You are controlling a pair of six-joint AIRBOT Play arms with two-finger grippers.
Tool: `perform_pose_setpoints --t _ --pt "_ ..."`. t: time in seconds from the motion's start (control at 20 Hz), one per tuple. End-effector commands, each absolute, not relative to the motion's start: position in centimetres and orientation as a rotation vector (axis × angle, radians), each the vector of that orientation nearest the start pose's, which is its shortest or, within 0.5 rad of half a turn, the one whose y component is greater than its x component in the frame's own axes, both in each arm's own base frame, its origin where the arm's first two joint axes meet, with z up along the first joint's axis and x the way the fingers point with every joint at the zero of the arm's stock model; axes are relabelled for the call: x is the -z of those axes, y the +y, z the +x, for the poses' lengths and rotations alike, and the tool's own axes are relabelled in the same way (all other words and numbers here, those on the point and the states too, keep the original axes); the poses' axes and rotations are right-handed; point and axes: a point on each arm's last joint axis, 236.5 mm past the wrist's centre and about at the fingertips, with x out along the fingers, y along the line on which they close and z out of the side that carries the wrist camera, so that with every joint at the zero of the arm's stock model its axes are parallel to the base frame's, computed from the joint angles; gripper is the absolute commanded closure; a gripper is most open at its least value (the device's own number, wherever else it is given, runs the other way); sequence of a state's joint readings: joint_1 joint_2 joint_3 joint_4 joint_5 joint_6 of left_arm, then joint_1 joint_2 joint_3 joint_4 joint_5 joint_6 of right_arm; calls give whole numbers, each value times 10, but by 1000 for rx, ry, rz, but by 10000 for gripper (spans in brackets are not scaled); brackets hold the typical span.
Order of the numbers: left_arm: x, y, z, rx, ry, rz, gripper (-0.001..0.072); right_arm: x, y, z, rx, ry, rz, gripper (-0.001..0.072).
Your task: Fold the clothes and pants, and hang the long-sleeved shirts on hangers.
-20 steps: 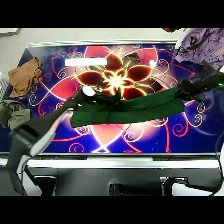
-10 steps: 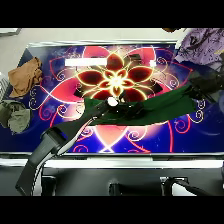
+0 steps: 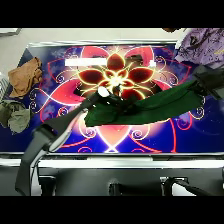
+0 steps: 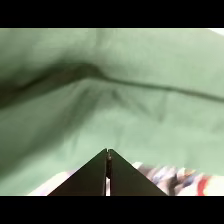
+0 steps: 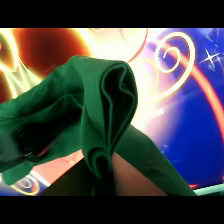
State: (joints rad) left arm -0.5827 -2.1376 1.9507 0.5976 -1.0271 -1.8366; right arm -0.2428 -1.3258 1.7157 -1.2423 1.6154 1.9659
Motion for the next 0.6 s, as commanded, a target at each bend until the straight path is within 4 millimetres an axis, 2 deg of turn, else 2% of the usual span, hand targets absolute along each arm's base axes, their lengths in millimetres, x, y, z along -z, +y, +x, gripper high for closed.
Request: perform_pose_setpoints --t 0.0,0.15,0.3,0.4,0.55 --pt "3 -374 431 578 1495 -535 690 -174 4 400 109 1162 724 683" --pt "-35 -275 448 395 1450 -414 689 -169 55 410 74 1170 699 683" --pt "-74 -190 456 241 1383 -360 689 -167 130 423 -17 1159 722 683" --pt "-97 -151 457 191 1339 -351 689 -162 177 426 -71 1165 739 684" --pt "-120 -115 456 150 1288 -365 688 -148 237 428 -132 1181 761 683"
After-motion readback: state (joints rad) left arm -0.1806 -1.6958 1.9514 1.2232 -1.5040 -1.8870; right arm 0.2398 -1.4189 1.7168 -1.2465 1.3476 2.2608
